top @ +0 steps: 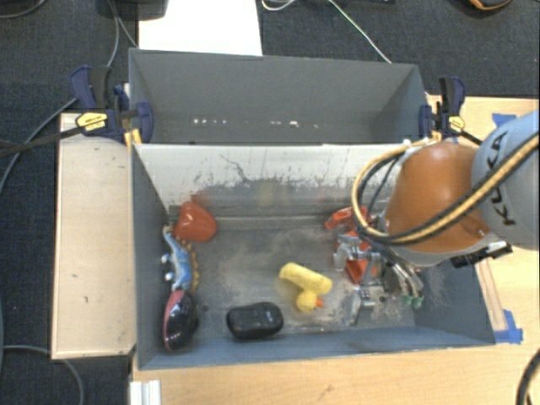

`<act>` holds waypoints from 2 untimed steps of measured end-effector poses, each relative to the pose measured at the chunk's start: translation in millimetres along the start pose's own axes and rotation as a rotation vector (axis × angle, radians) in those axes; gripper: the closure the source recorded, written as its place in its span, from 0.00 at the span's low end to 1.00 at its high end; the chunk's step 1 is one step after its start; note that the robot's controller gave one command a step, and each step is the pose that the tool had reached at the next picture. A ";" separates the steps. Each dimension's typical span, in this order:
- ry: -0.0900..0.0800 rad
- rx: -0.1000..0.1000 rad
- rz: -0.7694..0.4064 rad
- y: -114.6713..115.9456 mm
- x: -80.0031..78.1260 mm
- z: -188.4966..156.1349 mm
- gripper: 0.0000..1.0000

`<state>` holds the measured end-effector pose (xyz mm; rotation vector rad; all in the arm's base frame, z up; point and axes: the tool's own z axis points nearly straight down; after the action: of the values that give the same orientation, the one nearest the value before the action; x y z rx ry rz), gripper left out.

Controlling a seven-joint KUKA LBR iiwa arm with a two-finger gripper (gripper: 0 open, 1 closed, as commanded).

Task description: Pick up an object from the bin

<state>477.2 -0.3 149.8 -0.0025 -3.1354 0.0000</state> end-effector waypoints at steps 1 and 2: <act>-0.008 0.000 0.000 0.0 -1.8 -4.3 0.00; -0.001 -0.001 0.169 46.7 -26.4 79.4 0.00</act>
Offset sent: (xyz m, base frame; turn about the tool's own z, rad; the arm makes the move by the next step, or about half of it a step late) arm 0.0256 0.0463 -0.0798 0.1697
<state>503.2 46.3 70.3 -0.2673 -3.1251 -0.0006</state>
